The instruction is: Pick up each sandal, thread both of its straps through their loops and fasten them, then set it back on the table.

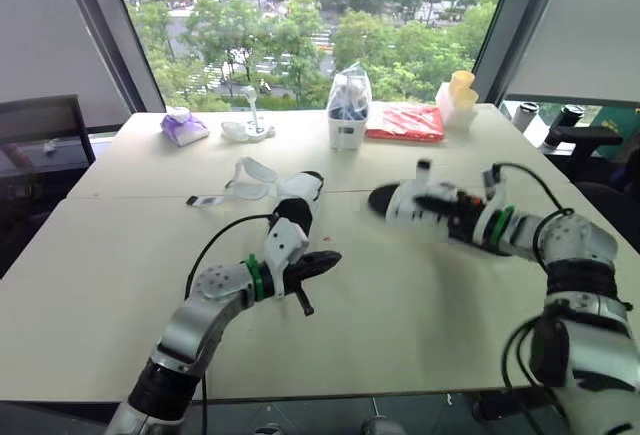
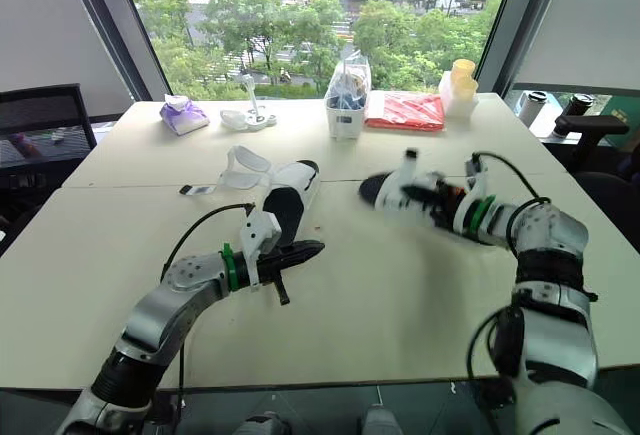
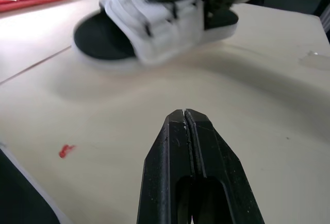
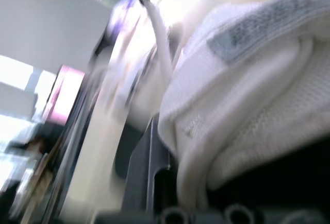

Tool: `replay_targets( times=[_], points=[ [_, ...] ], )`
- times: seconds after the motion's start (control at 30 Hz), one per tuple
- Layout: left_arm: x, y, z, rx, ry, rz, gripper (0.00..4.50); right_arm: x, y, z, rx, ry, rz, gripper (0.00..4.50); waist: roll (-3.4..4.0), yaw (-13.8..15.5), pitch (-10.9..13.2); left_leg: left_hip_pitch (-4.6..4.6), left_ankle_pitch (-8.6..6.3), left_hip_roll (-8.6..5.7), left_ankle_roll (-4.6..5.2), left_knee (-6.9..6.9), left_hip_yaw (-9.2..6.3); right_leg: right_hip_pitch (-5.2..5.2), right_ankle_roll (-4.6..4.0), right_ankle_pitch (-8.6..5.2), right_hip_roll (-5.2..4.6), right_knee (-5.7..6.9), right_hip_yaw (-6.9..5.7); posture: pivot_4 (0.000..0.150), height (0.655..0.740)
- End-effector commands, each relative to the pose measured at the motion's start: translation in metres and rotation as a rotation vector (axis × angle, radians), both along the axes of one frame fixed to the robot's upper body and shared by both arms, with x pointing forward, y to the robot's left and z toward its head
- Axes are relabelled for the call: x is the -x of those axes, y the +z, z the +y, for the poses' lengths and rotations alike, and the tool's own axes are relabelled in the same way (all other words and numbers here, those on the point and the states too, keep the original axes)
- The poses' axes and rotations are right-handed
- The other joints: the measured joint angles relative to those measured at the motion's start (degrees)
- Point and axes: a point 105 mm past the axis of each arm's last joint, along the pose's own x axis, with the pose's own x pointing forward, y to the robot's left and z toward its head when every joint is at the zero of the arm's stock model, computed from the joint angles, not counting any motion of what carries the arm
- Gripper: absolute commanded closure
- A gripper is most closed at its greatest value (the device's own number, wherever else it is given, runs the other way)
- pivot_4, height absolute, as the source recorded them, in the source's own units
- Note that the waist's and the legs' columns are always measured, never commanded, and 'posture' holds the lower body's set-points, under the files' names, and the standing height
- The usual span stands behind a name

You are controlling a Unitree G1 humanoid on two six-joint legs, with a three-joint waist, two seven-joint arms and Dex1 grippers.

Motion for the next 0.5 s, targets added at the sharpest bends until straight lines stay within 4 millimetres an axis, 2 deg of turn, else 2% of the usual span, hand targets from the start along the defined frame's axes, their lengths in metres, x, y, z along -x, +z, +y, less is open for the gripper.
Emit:
replay_targets(
  times=[0.03, 0.1, 0.2, 0.37, 0.5],
  points=[
    [-0.007, 0.008, -0.001, 0.022, 0.020, -0.045, 4.50, -0.026, 0.009, -0.024, -0.050, -0.324, -0.046, 4.45, -0.01, -0.1, 0.0, 0.02, 0.00, 0.01, 0.00, -0.05, 0.00, 0.00, 0.06, 0.01, 0.01, 0.00, 0.00, 0.150, 0.7400],
    [-0.011, 0.006, -0.003, 0.018, 0.035, -0.050, 4.50, -0.036, 0.006, -0.037, -0.080, -0.498, -0.037, 4.45, 0.00, -0.2, 0.0, 0.00, 0.00, 0.01, 0.00, -0.12, 0.03, -0.04, 0.10, 0.00, 0.01, -0.01, 0.02, 0.150, 0.7400],
    [-0.012, 0.004, -0.006, 0.028, 0.039, -0.047, 4.50, -0.044, 0.002, -0.043, -0.128, -0.644, -0.032, 4.45, 0.04, -0.4, 0.0, -0.14, 0.00, 0.00, 0.01, -0.17, 0.06, -0.22, 0.11, 0.01, 0.01, 0.02, 0.07, 0.150, 0.7400],
    [-0.011, 0.002, -0.009, 0.032, 0.035, -0.042, 4.50, -0.052, 0.000, -0.035, -0.159, -0.686, -0.061, 4.45, 0.04, -0.4, 0.0, -0.14, 0.01, 0.00, 0.02, -0.17, 0.16, -0.28, 0.11, 0.02, 0.03, 0.05, 0.18, 0.150, 0.7400],
    [-0.011, -0.002, -0.008, 0.023, 0.046, -0.037, 4.50, -0.052, -0.001, -0.041, -0.149, -0.749, -0.076, 4.45, 0.04, -0.7, 0.0, -0.13, 0.01, 0.00, 0.02, -0.17, 0.17, -0.27, 0.11, 0.02, 0.04, 0.05, 0.20, 0.150, 0.7400]
  ],
)
